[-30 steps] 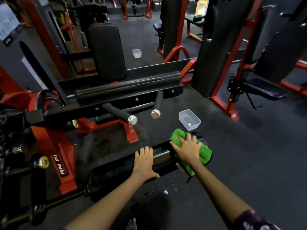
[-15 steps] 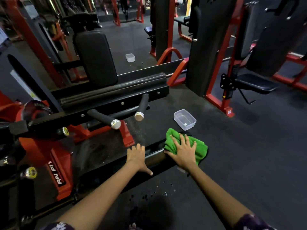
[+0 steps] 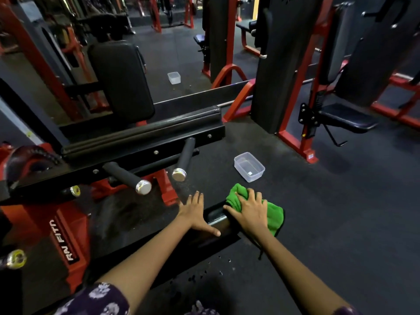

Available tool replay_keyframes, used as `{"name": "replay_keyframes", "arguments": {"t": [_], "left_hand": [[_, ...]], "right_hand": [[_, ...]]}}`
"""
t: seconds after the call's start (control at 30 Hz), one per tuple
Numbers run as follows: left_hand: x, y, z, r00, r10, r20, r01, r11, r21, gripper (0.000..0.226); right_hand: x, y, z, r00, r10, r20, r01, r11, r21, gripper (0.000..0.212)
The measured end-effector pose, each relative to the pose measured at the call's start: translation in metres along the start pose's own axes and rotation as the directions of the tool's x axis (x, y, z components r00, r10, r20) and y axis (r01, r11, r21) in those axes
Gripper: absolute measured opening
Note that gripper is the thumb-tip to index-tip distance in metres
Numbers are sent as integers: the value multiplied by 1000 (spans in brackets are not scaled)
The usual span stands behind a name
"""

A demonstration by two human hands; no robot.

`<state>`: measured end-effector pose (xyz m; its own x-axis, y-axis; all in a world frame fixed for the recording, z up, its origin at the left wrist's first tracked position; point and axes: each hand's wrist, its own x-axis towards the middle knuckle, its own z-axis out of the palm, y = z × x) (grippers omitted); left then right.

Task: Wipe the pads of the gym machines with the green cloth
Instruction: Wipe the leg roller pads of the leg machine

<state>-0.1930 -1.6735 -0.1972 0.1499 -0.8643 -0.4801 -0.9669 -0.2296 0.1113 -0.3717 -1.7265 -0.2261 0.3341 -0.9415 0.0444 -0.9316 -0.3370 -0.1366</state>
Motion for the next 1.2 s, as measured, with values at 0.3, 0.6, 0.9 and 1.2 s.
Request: {"name": "replay_keyframes", "arguments": {"t": [0.3, 0.6, 0.9, 1.2], "left_hand": [[25, -2, 14, 989, 33, 144, 13, 952, -307, 115], [-32, 55, 58, 970, -139, -199, 161, 982, 100, 119], [-36, 72, 59, 954, -205, -217, 207, 978, -10, 117], [8, 42, -3, 988, -140, 66, 146, 985, -96, 139]], "right_hand": [[32, -16, 3, 994, -59, 95, 66, 995, -80, 76], [52, 45, -18, 961, 143, 238, -171, 980, 104, 71], [-6, 57, 13, 866, -500, 0, 499, 865, 54, 68], [41, 21, -15, 981, -50, 186, 37, 997, 71, 64]]}}
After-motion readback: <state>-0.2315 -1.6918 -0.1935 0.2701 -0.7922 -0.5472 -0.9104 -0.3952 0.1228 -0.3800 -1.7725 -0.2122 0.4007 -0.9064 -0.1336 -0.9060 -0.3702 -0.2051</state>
